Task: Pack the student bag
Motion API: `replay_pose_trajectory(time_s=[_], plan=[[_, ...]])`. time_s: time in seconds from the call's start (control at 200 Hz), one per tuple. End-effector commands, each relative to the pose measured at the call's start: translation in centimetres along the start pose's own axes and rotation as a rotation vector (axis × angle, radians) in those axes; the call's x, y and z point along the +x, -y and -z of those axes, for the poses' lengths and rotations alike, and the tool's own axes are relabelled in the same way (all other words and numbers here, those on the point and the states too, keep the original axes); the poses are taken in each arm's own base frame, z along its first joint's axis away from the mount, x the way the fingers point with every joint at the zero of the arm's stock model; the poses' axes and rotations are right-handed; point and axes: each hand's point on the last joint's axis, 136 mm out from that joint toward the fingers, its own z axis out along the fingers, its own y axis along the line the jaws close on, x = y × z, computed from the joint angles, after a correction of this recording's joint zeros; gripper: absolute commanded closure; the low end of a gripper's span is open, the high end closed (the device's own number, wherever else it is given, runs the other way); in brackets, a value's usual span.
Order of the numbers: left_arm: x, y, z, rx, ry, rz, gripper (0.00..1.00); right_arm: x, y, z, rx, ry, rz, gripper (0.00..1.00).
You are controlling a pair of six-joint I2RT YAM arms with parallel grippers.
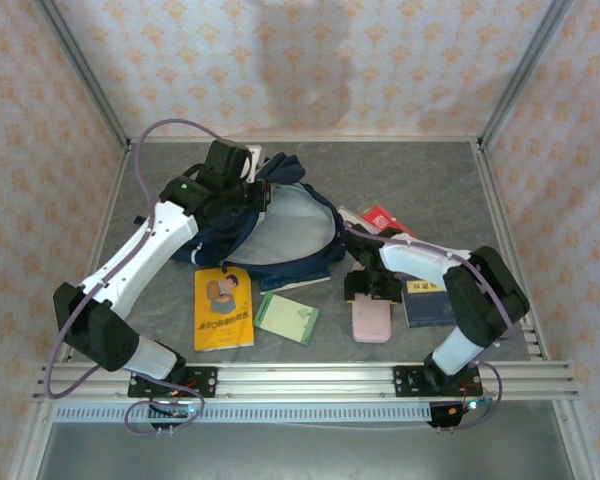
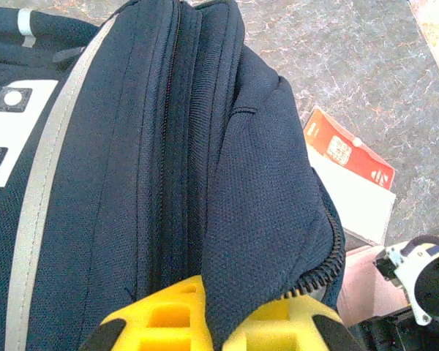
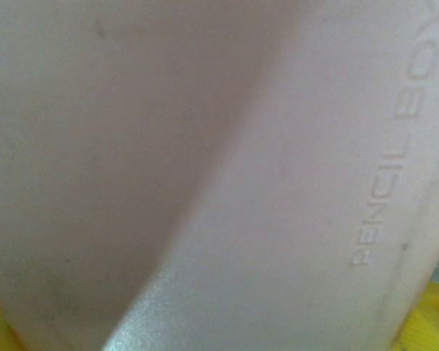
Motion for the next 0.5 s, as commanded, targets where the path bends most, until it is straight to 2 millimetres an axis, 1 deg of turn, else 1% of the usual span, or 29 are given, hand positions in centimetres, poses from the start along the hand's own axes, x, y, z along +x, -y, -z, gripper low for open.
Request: replay_pose_trajectory(time_s=[0.0,0.11,0.19,0.25,0.34,0.415,0.495], plan=[[-3.0,0.8,2.7,0.007,0.112,0.003,1.00,-0.1,0.5,1.3,0.008,0.047,-0.006,0.17],[-3.1,0.6,3.1,-0.001,0.121,0.008,1.00,-0.3,0.4,2.5,-0.002,0.071,-0.010,0.17],[-3.2,0.6,3.5,-0.002,0.128,0.011,1.00,-0.7,0.3,3.9,-0.012,0.099,-0.013,0.17],[-3.3,0.6,3.8,-0.005,0.132,0.013,1.00,-1.2,0.0,5.3,-0.030,0.129,-0.014,0.18],[-3.5,0.6,4.3,-0.010,0.142,0.013,1.00,-2.3,-1.2,8.5,-0.093,0.182,-0.017,0.18],[-3.6,0.5,4.7,-0.017,0.152,0.013,1.00,-3.5,-2.8,11.7,-0.175,0.239,-0.020,0.19],[-3.8,0.5,5.3,-0.017,0.167,0.014,1.00,-4.8,-5.0,15.4,-0.281,0.293,-0.032,0.21]])
